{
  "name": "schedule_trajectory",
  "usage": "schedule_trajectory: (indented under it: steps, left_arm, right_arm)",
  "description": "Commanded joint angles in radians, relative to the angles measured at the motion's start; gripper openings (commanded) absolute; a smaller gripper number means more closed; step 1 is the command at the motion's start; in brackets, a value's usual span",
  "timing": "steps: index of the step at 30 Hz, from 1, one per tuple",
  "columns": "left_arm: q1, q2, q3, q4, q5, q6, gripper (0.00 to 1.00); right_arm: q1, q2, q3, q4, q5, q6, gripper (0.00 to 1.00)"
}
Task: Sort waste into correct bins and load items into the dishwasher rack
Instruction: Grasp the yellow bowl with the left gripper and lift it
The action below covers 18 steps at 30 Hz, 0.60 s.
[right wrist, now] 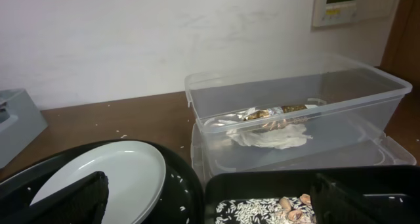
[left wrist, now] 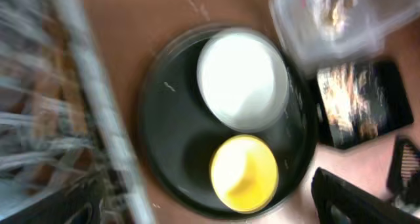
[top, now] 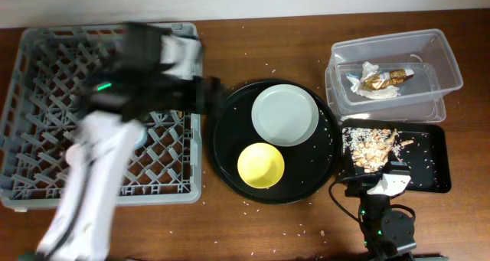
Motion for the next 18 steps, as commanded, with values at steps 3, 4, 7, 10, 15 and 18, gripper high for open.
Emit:
schedule_trajectory:
  steps: [3,4,7,10,15,18]
  left_arm:
    - [-0.233,0.269,-0.012,0.011,-0.079,-0.034,0.79]
    - [-0.261,0.320,-0.014,0.014,-0.081,-0.034,0.78]
    - [-0.310,0.447,-0.014,0.000,-0.206,-0.039,0.69]
    - [-0.307,0.538,-0.014,-0.024,-0.207,-0.078,0.64]
    - [-0.298,0.459,0.019,-0.106,-0.145,-0.079,0.47]
    - [-0.302,0.386,0.018,-0.134,-0.156,-0.079,0.54]
  right_arm:
    - [-0.005,-0.008,-0.010,-0.001,-0.002,0.000,0.99]
    - [-0.005,-0.008,-0.010,-0.001,-0.002,0.000,0.98]
    - [-0.005,-0.008,-0.010,-0.001,-0.002,0.000,0.98]
    - [-0.005,-0.008,-0.010,-0.001,-0.002,0.000,0.98]
    - [-0.005,-0.008,-0.010,-0.001,-0.002,0.000,0.98]
    - [-0.005,-0.008,-0.010,-0.001,-0.002,0.000,0.98]
